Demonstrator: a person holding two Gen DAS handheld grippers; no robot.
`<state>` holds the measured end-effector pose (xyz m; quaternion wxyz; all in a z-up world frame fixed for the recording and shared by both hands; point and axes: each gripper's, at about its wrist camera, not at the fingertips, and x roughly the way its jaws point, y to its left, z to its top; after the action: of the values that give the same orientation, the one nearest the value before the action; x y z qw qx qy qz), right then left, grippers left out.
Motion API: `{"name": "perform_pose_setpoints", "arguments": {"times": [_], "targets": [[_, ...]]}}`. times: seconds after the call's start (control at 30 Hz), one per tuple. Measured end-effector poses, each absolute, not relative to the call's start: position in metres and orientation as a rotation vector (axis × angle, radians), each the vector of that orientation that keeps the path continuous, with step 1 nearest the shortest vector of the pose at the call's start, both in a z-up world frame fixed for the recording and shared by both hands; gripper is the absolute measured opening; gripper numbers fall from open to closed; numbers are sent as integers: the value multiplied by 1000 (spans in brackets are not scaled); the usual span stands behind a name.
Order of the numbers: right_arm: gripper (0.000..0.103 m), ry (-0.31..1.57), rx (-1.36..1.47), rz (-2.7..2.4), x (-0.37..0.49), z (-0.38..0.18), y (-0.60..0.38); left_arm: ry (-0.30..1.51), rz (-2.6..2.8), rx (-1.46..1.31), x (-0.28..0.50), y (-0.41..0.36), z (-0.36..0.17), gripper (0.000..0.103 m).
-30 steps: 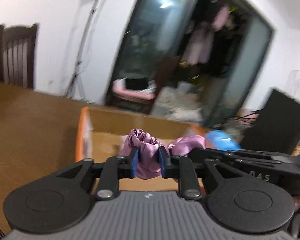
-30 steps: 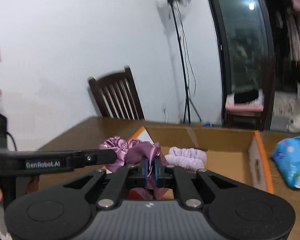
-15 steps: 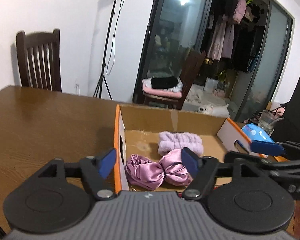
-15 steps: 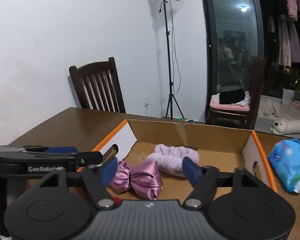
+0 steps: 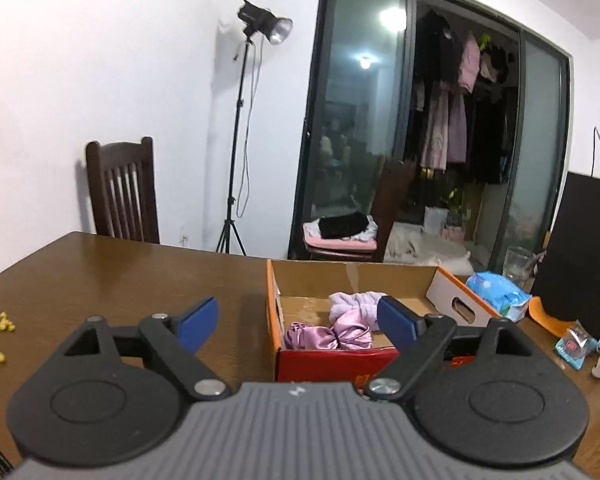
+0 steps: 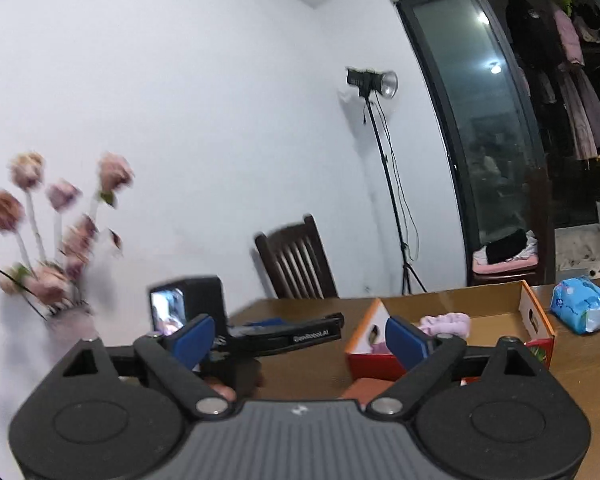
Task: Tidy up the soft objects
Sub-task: 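Carry the pink satin bow into the box and release it beside the scrunchie, then grasp the clear plastic bag with the left gripper while the right gripper grasps the blue packet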
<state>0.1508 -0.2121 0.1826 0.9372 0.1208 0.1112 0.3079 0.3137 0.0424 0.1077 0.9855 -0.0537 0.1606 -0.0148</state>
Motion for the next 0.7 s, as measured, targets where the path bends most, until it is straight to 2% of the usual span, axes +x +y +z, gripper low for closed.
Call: {"name": "perform_pose_setpoints", "arguments": {"times": [0.33, 0.57, 0.7], "targets": [[93, 186, 411, 611, 122, 187, -257, 323, -19, -111, 291, 33, 108, 88], [93, 207, 403, 595, 117, 189, -252, 348, -27, -116, 292, 31, 97, 90], [86, 200, 388, 583, 119, 181, -248, 380, -15, -117, 297, 32, 82, 90]]}}
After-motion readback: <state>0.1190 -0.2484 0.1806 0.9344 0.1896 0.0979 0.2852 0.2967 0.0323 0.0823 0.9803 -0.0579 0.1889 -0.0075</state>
